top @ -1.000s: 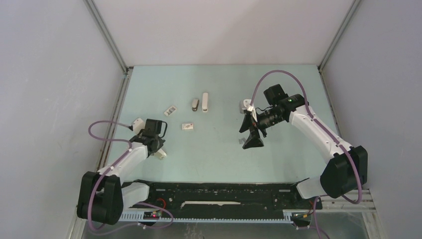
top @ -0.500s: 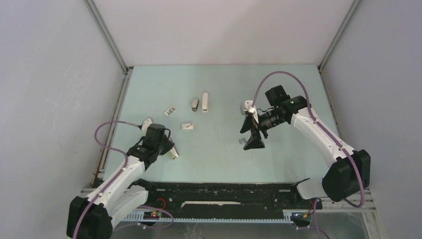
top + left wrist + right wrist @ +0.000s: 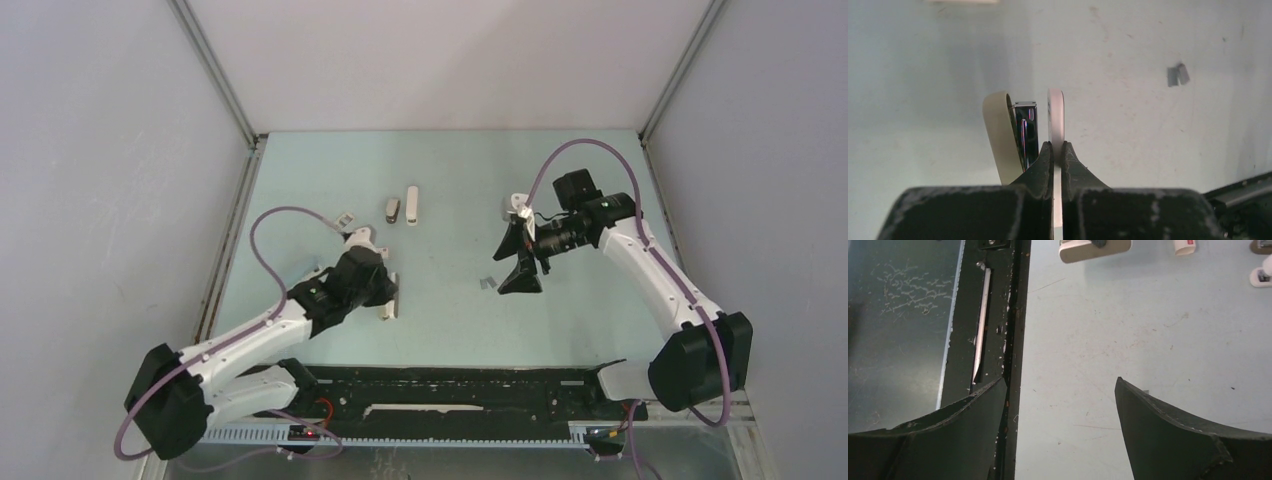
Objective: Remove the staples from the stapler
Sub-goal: Pick up the stapler from the center of the board, then place the stapler at the center of the board.
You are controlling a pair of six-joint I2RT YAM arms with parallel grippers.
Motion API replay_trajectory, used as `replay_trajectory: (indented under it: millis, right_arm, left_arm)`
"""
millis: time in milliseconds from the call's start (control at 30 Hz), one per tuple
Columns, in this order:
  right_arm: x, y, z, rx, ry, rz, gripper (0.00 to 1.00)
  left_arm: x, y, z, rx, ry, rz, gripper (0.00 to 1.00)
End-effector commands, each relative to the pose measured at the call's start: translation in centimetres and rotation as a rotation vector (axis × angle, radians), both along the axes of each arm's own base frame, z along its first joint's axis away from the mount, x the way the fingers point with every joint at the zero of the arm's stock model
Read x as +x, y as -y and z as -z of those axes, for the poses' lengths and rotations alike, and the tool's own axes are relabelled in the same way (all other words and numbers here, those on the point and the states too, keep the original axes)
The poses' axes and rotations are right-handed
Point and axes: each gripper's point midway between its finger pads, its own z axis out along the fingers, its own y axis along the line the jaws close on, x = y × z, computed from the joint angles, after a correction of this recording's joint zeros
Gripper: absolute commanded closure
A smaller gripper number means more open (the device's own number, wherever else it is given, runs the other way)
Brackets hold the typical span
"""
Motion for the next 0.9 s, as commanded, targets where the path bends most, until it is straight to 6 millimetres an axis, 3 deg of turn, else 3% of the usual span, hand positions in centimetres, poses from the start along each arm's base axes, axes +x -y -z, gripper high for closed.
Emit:
replay_trajectory:
  millis: [0,200,400,600,867]
  right_arm:
    - [-0.3,0.8,-1.5,0.071,0.016,0.014,0.1]
    - [0.3,1.7,-1.8,0.089,0.013,0.05,0.1]
    - [0.8,2.3,-1.9,0.102,0.001,0.082,0.1]
    - [1.2,2.8,-2.0,0.107,0.0,0.106,0.1]
    - [1.6,3.1,-1.9,0.112,-0.001,0.122,0.1]
  left_arm:
    - [2.0,5.5,-4.6,-0.006,0.169,0.253,1.0]
    - [1.8,9.0,-4.2,0.16,0.156,0.528,1.0]
    - [1.6,11.4,-1.7,0.363,0.078,0.759,1.0]
    - [3.0,12.3,0.2,0.68,0.097,0.827,1.0]
    - [4.7,11.9,2.2,0.987,0.187,0.862,1.0]
